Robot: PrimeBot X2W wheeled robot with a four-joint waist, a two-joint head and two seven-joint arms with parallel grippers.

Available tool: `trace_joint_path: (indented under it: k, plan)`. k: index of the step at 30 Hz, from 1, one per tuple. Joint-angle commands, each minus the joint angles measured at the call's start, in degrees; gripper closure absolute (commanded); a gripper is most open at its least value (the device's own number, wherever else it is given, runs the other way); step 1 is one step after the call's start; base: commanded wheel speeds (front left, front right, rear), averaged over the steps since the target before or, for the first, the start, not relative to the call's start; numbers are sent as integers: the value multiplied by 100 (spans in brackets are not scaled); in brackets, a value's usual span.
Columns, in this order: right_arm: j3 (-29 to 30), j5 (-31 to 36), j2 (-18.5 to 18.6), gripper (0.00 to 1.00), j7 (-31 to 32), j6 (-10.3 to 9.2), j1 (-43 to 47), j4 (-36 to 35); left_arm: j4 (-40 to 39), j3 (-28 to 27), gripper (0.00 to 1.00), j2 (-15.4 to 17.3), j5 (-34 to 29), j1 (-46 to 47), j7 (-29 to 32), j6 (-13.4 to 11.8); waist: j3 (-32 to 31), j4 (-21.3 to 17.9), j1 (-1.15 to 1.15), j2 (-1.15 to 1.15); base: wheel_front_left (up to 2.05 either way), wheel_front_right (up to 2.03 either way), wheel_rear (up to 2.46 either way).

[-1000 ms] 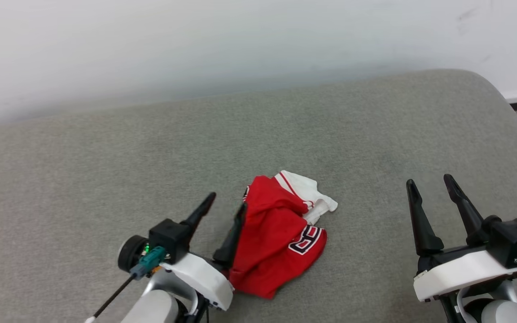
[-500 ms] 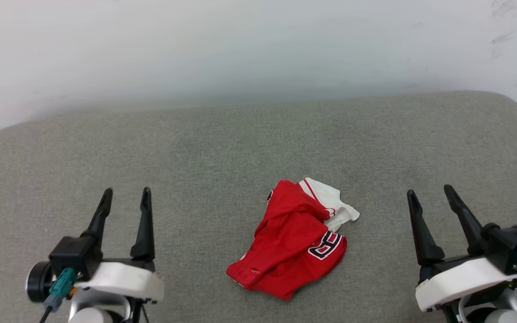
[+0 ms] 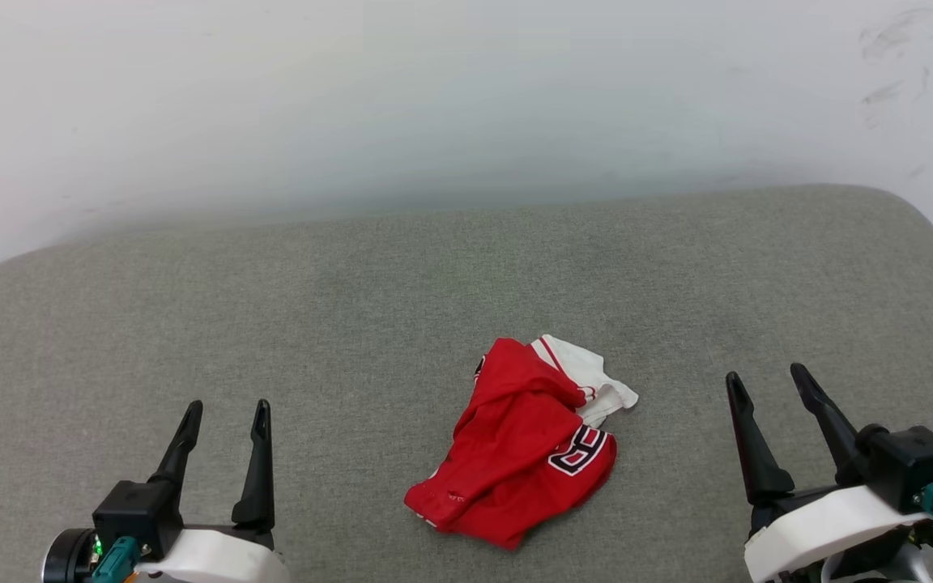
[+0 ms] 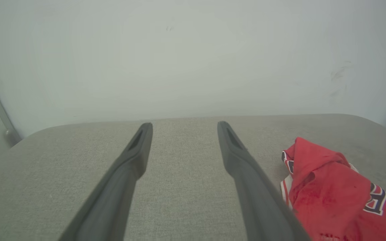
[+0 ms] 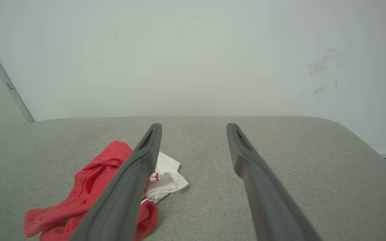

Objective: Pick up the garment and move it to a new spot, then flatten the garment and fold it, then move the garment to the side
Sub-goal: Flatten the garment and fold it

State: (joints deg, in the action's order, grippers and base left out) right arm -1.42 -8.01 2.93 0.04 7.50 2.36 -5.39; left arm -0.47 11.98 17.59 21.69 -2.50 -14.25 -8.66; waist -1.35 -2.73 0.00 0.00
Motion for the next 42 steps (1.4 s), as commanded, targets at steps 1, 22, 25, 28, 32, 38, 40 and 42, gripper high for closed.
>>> trace_joint_path:
  k: [1, 22, 25, 28, 32, 38, 40, 42]
  plan:
    - [-12, 8, -6, 0, 23, -2, 67, -33, -14, 12, 0, 21, -3, -63, 29, -23, -8, 12, 0, 0, 0, 0, 0]
    - [347, -155, -6, 0, 309, -2, -11, 257, -97, 92, 0, 12, 42, 146, 42, -34, 147, 246, 0, 0, 0, 0, 0]
    - [575, -201, -5, 0, 692, -1, -177, 561, -152, 121, 0, -37, 9, 243, -4, -16, 290, 377, 0, 0, 0, 0, 0]
    - [674, -357, 119, 0, 1215, -2, -417, 884, -174, 120, 0, -100, -24, 321, -41, -7, 447, 506, 0, 0, 0, 0, 0]
    - [568, -685, 389, 0, 2040, -2, -908, 1305, -173, 126, 0, -166, -66, 462, -69, 56, 684, 676, 0, 0, 0, 0, 0]
    - [14, -1051, 921, 0, 3037, -2, -1822, 1818, -154, 154, 0, -281, -139, 748, -95, 190, 1066, 915, 0, 0, 0, 0, 0]
    - [-241, -1192, 1062, 0, 3306, -2, -2096, 2018, -125, 152, 0, -326, -165, 847, -100, 247, 1195, 997, 0, 0, 0, 0, 0]
    - [-457, -1321, 1202, 0, 3499, -2, -2364, 2167, -111, 140, 0, -395, -195, 957, -102, 311, 1322, 1091, 0, 0, 0, 0, 0]
